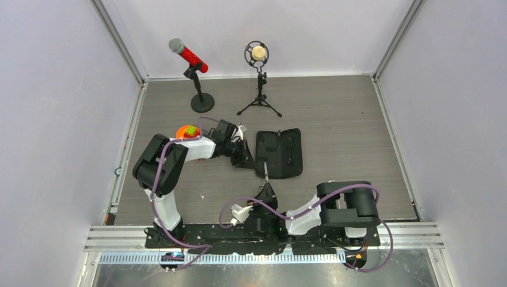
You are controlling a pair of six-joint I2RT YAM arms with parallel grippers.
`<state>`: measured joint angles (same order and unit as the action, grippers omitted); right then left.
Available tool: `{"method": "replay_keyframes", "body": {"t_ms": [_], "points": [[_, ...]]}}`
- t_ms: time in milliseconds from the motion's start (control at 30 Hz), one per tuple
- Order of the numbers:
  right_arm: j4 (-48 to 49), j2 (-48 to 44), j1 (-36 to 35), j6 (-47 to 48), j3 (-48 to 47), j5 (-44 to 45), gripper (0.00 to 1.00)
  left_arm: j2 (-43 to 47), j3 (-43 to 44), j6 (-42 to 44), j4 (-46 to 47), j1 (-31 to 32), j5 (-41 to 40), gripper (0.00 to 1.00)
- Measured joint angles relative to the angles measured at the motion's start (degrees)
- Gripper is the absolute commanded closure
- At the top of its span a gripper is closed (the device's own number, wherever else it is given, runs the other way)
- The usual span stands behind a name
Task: Sort the hair-cutting tools
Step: Place the scissors in the hairdressing tool bag.
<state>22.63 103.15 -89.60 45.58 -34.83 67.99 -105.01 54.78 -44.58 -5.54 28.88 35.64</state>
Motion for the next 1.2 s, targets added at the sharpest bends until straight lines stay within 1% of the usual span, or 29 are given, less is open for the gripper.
{"method": "replay_keyframes", "body": {"t_ms": [667, 767, 933, 1200], "points": [[3.50, 0.50, 0.46, 2.95, -0.24, -1.33, 0.95, 1.22, -1.14, 1.55, -0.85, 1.46, 0.52, 1.00], [2.12, 0.50, 0.48, 2.05, -0.52, -1.53, 0.95, 1.22, -1.14, 1.55, -1.01, 1.49, 0.46, 1.00], [-3.76, 0.22, 0.46, -2.14, -1.77, -1.90, 0.95, 1.22, -1.14, 1.53, -1.33, 1.49, 0.39, 1.00], [-9.25, -3.52, 0.17, -5.90, -1.86, -4.02, 0.95, 1.22, -1.11, 1.55, -2.14, 1.55, 0.37, 1.00]]}}
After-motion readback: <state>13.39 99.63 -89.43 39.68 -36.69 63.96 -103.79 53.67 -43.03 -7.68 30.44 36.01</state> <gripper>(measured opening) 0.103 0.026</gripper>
